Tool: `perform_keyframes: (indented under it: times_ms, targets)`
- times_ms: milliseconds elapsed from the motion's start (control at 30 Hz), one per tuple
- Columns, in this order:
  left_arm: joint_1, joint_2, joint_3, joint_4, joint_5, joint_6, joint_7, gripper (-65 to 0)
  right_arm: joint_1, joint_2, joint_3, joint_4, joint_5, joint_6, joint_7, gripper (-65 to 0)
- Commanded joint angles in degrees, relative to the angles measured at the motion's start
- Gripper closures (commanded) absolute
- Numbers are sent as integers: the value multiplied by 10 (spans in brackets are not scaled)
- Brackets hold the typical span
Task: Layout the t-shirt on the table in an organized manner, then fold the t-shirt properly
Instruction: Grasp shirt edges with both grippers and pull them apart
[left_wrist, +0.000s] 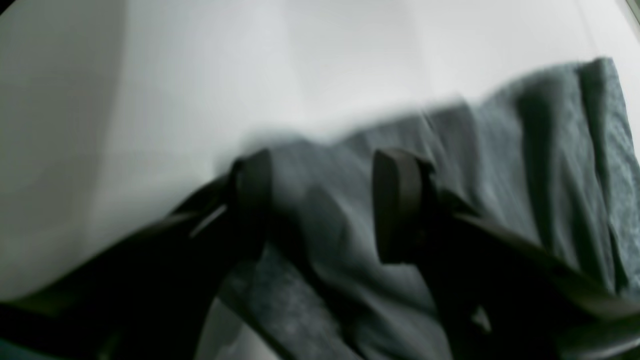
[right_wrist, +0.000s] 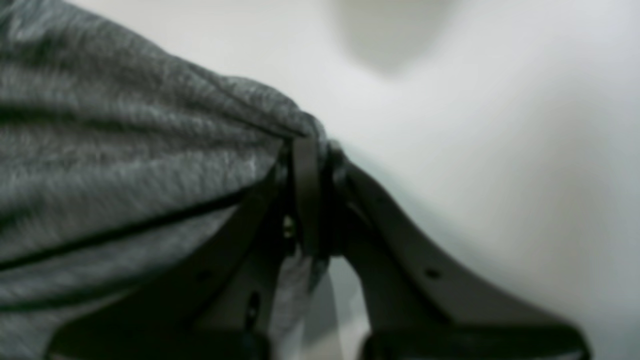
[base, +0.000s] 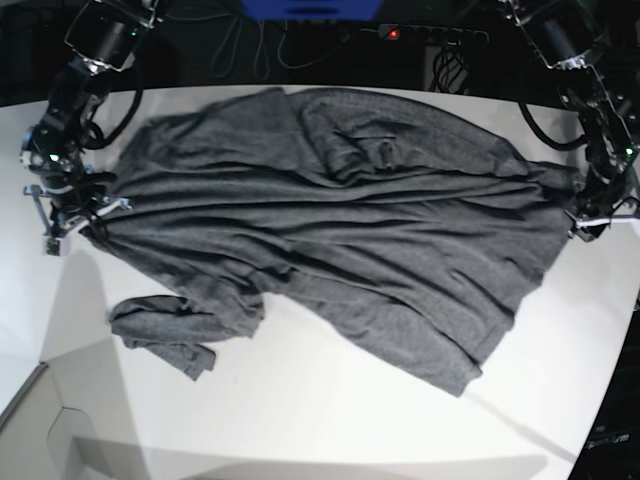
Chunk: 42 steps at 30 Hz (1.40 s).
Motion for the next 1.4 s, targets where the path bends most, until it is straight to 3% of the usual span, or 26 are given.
perform_keyframes:
  times_ms: [0, 200, 467, 733, 867, 1000, 1200, 1367]
  targets:
    - [-8, -7, -1, 16, -3, -2, -12, -317, 11, 4, 15, 12, 9, 0, 18, 0]
    - [-19, -5, 33, 38, -3, -2, -12, -317, 36, 4, 123, 12, 10, 0, 17, 0]
    - [-43, -5, 105, 30, -3, -2, -17, -317, 40, 8, 120, 10, 8, 2, 11, -9]
    - [-97, 5, 176, 20, 1, -2, -18, -319, 29, 8, 125, 14, 8, 3, 12, -269]
    - [-137, 21, 216, -13, 3, -1, -18, -319, 21, -2, 126, 68, 9, 3, 11, -333]
    - [-154, 27, 257, -67, 3, -1, -20, -319, -7, -30, 121, 150, 10, 4, 11, -343]
    - [-189, 27, 344, -172, 3, 4, -119, -319, -58, -75, 80, 221, 10, 4, 11, -342]
    - [-208, 27, 367, -233, 3, 4, -152, -319, -104, -90, 37, 248, 10, 4, 13, -341]
